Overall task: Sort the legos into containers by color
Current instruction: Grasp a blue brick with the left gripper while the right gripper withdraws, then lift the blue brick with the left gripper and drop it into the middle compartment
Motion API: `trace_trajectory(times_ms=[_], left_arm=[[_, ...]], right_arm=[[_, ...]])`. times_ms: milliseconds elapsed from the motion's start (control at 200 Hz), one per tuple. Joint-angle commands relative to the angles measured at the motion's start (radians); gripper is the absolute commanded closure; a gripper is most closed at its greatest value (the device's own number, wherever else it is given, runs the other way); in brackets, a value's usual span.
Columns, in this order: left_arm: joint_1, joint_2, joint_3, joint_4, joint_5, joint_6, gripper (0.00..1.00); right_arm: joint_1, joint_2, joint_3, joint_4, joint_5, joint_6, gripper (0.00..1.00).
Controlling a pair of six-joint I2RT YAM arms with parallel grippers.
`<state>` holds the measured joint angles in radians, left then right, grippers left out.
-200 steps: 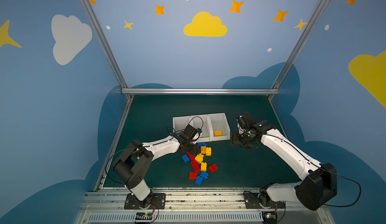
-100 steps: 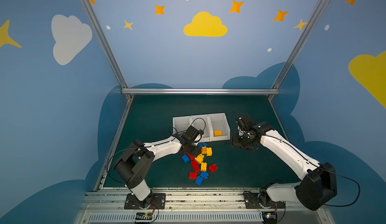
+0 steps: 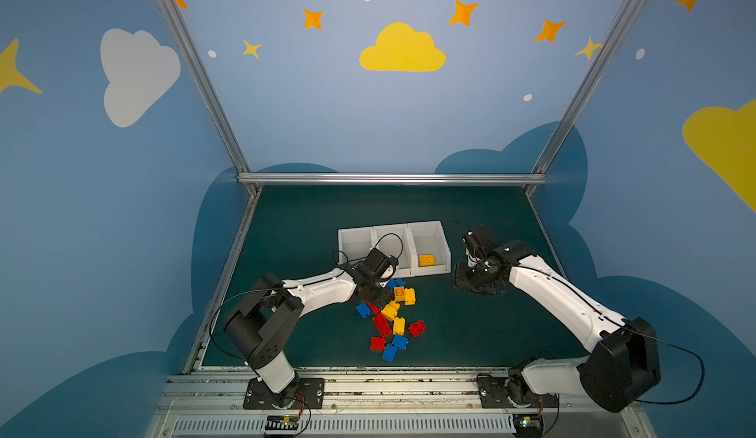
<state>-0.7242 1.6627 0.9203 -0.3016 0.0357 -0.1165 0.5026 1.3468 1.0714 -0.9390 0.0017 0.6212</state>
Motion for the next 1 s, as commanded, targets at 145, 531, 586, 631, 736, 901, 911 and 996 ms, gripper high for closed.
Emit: trace_trajectory(times_ms=[145,531,586,631,736,901,911,996], left_arm=[[-0.005,-0.022,0.016,-0.047,-0.005,-0.001,0.6],[-0.003,-0.134,0.164,-0.07,-0.044,-0.012,0.6],[-0.001,-0.125,0.185,-0.049,-0.064,-0.007,0.6],[0.004,-0.108,0.204,-0.033,-0.076,0.009,0.59],[0.028,-0.037,0.275,-0.037,-0.082,0.031,0.59],[0.079,0.086,0.372,-0.079,-0.064,0.03,0.59],[0.081,0.091,0.375,-0.078,-0.062,0.027,0.59],[0.096,0.122,0.377,-0.054,-0.036,0.013,0.59]], right_arm=[[-0.002,-0.032,-0.011,-0.007,0.007,0.005,0.37],[-0.002,-0.043,-0.011,-0.009,0.016,0.006,0.38],[-0.001,-0.043,-0.01,-0.009,0.014,0.007,0.38],[-0.002,-0.043,-0.01,-0.009,0.013,0.008,0.38],[-0.001,-0.047,-0.013,-0.009,0.011,0.009,0.38],[-0.001,-0.063,-0.025,-0.015,0.011,0.011,0.38],[-0.001,-0.064,-0.026,-0.015,0.011,0.011,0.38],[-0.002,-0.071,-0.034,-0.018,0.016,0.012,0.38]])
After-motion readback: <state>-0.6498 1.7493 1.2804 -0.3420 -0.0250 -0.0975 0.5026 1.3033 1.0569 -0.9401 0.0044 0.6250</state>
